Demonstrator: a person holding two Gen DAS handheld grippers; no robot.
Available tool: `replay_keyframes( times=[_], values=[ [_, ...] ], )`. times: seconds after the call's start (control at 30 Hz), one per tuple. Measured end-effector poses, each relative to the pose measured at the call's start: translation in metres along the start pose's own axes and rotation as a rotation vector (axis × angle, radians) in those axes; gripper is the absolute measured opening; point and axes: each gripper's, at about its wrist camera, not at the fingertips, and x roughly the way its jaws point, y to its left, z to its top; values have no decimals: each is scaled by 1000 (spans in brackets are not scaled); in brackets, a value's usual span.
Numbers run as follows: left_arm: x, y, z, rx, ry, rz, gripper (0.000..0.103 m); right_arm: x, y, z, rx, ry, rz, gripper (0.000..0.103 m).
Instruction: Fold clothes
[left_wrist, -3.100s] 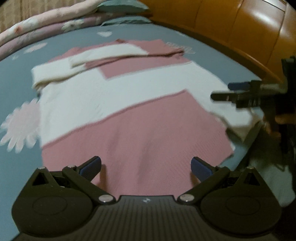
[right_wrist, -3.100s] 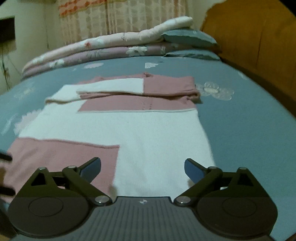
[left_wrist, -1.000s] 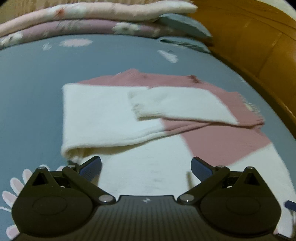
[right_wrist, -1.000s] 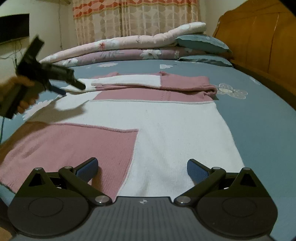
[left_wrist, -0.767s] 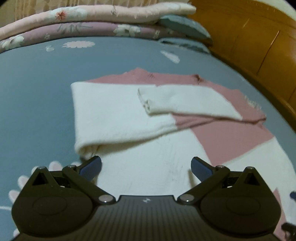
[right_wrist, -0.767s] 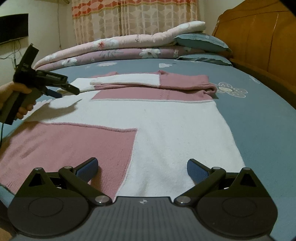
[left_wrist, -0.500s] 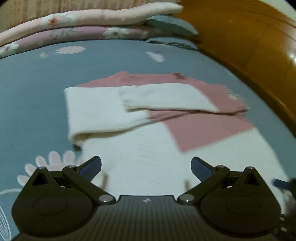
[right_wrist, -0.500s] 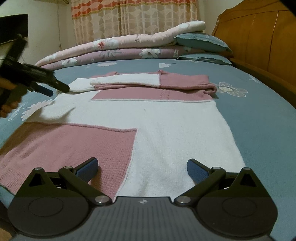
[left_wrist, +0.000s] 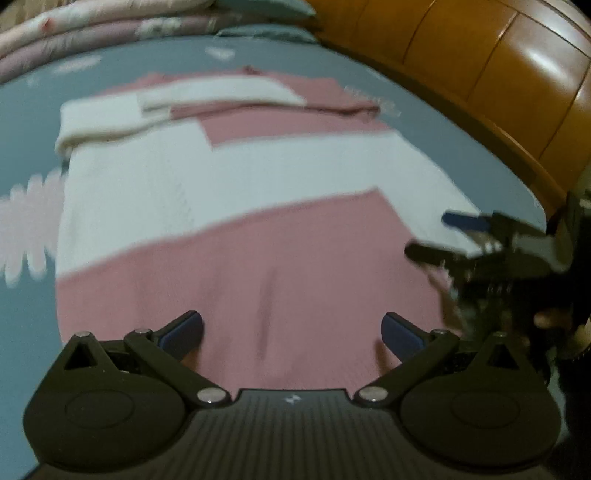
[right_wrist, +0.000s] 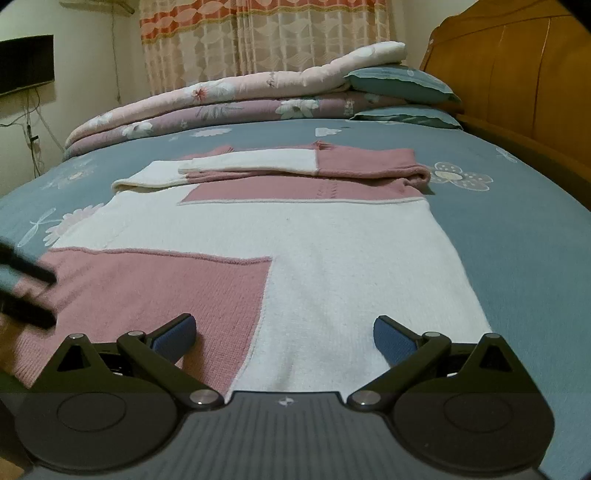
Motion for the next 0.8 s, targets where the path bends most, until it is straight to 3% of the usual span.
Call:
replay_keyframes(
  times=[0.5,0.63,0.8],
  values=[
    [-13,-9,-9,18,5,49,102,-19,-14,18,48,35,51,103],
    [-15,-26,-3,118,-14,49,102,-51,-25,40,30,6,68,103],
    [-9,-56,2,266,-39,34,102,-77,-31,53,-41,16,-7,103]
  ],
)
